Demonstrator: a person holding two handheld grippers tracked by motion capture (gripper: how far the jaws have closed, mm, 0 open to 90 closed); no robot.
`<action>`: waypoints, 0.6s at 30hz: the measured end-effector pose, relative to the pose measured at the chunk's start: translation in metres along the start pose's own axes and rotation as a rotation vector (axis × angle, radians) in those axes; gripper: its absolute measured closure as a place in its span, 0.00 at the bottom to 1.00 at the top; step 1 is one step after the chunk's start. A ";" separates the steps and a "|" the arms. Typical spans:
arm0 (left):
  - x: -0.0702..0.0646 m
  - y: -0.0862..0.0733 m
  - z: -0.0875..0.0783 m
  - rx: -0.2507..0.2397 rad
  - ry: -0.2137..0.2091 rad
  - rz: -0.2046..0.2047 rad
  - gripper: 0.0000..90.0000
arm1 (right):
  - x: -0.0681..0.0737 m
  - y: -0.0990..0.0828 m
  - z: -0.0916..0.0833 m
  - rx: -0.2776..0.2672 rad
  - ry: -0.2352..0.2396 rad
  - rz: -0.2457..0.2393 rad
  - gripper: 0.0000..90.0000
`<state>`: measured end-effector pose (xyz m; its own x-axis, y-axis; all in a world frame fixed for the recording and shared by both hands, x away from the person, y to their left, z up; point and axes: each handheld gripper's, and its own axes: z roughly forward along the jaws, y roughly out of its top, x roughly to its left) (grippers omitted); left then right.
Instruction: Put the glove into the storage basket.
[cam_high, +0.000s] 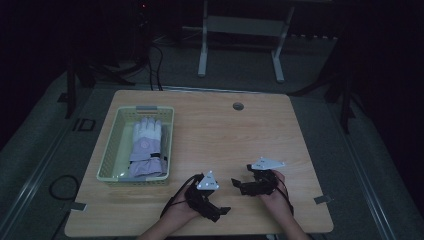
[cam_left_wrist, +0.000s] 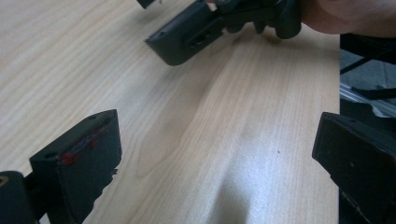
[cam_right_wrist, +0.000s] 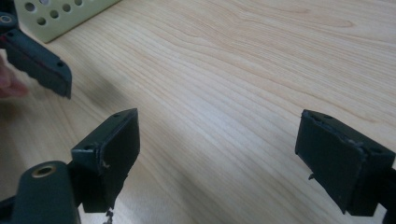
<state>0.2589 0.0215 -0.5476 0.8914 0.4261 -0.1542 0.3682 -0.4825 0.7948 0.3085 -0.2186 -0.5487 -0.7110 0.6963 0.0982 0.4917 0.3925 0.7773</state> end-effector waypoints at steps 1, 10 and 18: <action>0.000 0.000 0.000 -0.006 0.002 -0.002 0.02 | -0.001 -0.001 -0.002 0.001 -0.004 0.000 0.15; 0.002 -0.011 0.000 -0.040 -0.009 -0.038 0.02 | -0.008 -0.012 -0.003 0.001 -0.014 0.011 0.15; 0.000 -0.016 0.001 -0.055 -0.013 -0.035 0.02 | -0.010 -0.014 -0.003 -0.011 -0.027 0.014 0.15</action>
<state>0.2527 0.0286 -0.5610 0.8818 0.4315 -0.1901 0.3844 -0.4242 0.8199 0.3073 -0.2329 -0.5589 -0.6903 0.7177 0.0920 0.4956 0.3764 0.7828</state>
